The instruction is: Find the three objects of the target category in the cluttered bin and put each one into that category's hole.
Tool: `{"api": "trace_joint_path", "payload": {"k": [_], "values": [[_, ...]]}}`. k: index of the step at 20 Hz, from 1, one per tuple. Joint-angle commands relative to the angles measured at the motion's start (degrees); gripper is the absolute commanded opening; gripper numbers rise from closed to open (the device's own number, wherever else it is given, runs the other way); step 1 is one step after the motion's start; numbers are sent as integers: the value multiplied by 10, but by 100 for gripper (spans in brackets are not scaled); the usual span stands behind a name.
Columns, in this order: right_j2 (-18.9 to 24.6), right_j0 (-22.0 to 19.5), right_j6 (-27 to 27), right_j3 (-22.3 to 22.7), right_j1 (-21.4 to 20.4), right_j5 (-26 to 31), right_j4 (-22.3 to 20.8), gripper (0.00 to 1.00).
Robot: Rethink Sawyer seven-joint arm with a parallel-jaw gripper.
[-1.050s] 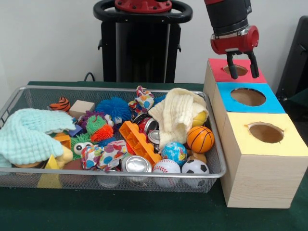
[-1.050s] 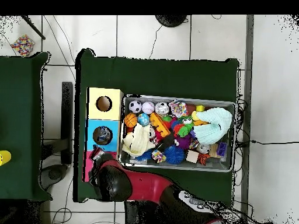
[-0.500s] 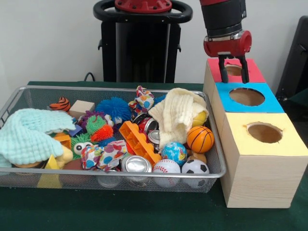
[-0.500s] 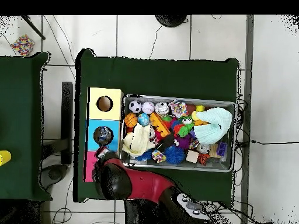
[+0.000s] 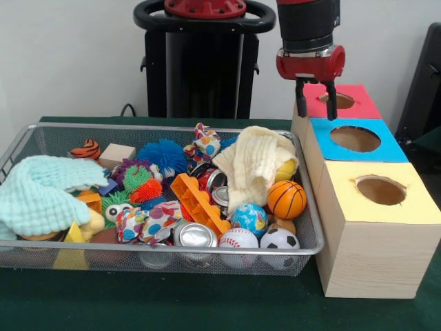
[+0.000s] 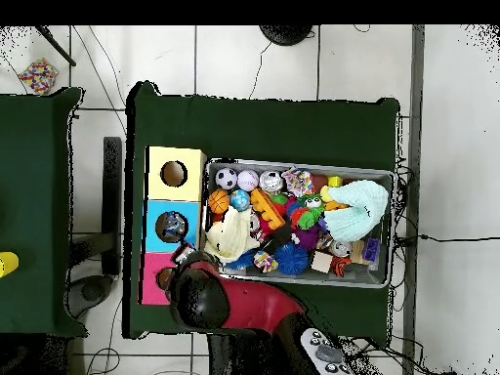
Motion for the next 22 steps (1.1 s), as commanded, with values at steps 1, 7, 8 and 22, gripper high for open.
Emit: {"api": "trace_joint_path", "payload": {"k": [1, 7, 8, 22], "values": [[-46, -14, -10, -98, -12, 77, -29, 100], [-49, -12, -5, -112, -14, 99, -32, 100], [-51, -12, -7, -115, -13, 98, -36, 100], [-40, -27, -8, -109, -9, 94, -48, 100]]}}
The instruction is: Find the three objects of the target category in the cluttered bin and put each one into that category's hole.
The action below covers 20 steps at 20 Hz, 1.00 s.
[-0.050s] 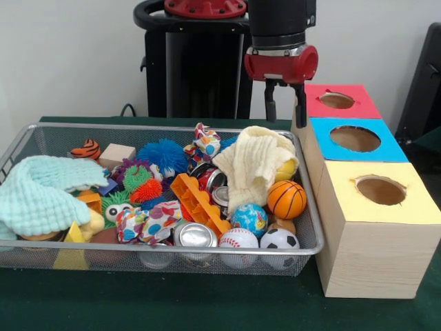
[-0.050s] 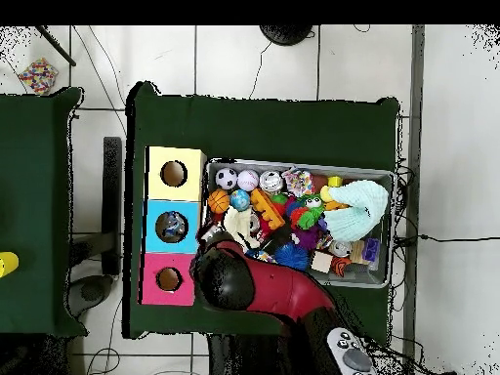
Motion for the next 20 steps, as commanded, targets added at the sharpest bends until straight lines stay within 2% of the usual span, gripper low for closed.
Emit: {"api": "trace_joint_path", "payload": {"k": [1, 20], "values": [[0, -12, -7, -47, 5, 59, -32, 100], [7, -14, 0, -44, 3, 59, -33, 100]]}}
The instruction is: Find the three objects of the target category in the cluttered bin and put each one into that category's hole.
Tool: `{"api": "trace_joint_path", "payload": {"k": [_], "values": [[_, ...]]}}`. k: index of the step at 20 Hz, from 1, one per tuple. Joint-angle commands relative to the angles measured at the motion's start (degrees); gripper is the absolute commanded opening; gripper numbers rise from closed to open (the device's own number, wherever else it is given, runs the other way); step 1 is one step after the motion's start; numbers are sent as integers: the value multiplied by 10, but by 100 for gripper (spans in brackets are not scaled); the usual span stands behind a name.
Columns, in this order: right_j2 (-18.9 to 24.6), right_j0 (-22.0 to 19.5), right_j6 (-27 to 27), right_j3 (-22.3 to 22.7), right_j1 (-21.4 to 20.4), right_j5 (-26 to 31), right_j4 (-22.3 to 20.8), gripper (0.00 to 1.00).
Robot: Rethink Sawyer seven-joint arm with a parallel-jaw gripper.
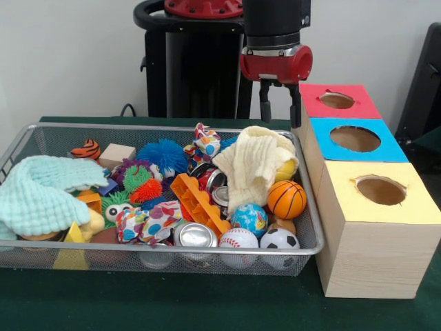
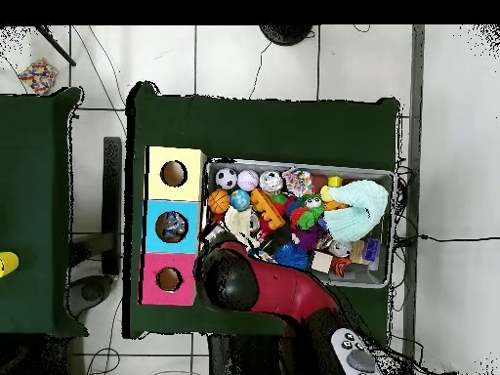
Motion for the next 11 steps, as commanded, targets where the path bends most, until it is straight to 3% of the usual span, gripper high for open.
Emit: {"api": "trace_joint_path", "payload": {"k": [1, 11], "values": [[7, -9, -1, -44, 2, 60, -25, 100], [11, -15, -8, -49, 8, 66, -27, 100]]}}
